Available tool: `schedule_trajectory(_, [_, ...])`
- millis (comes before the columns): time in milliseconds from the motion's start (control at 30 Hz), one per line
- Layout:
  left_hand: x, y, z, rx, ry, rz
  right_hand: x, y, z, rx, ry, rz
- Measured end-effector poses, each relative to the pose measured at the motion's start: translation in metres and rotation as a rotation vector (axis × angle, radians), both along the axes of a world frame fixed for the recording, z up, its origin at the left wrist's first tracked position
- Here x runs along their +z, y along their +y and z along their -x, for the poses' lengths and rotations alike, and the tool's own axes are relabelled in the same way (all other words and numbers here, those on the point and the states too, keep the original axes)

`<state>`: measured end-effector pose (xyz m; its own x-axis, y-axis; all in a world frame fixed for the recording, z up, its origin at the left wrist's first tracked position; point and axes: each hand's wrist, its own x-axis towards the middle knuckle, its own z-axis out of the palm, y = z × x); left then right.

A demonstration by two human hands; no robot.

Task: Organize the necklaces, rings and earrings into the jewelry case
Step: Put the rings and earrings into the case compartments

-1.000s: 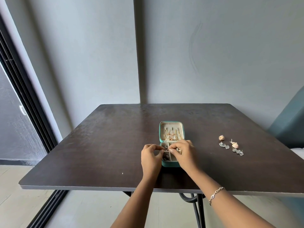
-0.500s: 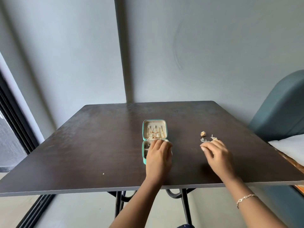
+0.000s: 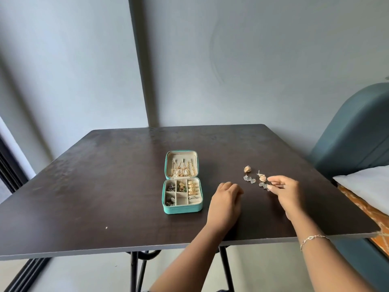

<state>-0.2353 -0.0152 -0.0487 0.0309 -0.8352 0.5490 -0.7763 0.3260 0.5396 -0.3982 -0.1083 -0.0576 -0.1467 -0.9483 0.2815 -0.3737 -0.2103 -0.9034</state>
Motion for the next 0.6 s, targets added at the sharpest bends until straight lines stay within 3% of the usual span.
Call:
schedule_trajectory(233, [0.005, -0.034, 0.014, 0.18, 0.281, -0.202, -0.003, 0.003, -0.003, -0.074, 0.155, 0.091])
schedule_trajectory(600, [0.009, -0.082, 0.036, 0.361, 0.177, -0.31, -0.003, 0.009, -0.005, -0.061, 0.248, 0.138])
